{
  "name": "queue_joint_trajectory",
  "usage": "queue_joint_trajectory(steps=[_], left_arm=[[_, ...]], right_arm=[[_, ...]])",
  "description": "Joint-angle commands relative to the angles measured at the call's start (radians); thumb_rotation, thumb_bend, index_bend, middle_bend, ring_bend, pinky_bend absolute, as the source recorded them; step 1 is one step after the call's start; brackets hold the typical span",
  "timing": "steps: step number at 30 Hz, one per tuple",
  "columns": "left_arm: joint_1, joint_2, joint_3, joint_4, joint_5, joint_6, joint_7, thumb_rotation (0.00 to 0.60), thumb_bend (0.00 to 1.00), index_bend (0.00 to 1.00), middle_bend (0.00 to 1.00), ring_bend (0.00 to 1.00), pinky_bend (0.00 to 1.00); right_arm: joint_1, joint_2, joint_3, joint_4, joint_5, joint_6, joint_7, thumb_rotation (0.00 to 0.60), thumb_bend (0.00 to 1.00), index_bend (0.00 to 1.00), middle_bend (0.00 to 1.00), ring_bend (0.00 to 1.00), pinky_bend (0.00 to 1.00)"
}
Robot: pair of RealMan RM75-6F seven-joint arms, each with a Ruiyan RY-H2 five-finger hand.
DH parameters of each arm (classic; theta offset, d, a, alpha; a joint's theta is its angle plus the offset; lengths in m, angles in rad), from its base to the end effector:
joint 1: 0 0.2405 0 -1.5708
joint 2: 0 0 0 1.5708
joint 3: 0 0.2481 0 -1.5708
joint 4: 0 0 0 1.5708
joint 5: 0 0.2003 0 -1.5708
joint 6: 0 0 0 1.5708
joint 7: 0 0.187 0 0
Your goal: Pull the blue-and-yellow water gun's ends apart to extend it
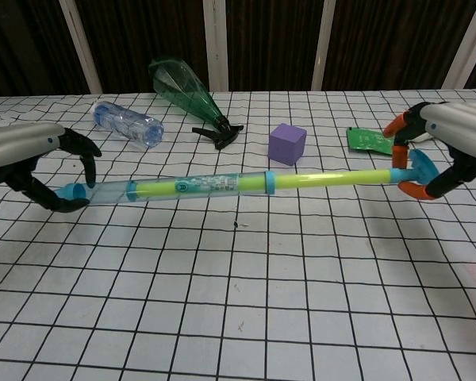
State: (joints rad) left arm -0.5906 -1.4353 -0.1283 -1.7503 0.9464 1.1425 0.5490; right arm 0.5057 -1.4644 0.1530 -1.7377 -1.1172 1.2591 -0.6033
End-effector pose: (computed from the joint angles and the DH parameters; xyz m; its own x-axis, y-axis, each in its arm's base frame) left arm -0.1773 0.3285 0.0118 0.4289 0.2964 0.8533 0.9029 -0.1704 -0.3947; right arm -0.1714 -0.3222 0.0323 0.4788 -0.1260 0.8688 -0.8720 -0.1828 0.4541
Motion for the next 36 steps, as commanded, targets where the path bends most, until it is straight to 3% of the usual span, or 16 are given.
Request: queue_joint_trajectory(steps=[1,15,36], left_arm=[[0.009,0.028,0.006,-0.013,0.01,0.005,-0.01,0.6,0.55,0.58,0.14,0.0,0.0],[0.025,0.124,0.03,-0.057,0.028,0.004,-0.017,0.6,0.55,0.58,0.13,0.0,0.0],[0.03,0.144,0.041,-0.026,0.012,0.001,-0.018,0.6,0.55,0.58,0.14,0.0,0.0]], right_arm=[[-0.006,0.016,0.001,-0.009,0.001,0.007,0.003,0.6,0.47,0.66,0.2,0.0,0.0],[-0.029,0.064,-0.013,-0.018,0.002,0.018,0.006,0.6,0.47,0.66,0.2,0.0,0.0],[-0.045,0.087,-0.007,0.027,0.019,0.004,0.056,0.6,0.47,0.66,0.2,0.0,0.0]])
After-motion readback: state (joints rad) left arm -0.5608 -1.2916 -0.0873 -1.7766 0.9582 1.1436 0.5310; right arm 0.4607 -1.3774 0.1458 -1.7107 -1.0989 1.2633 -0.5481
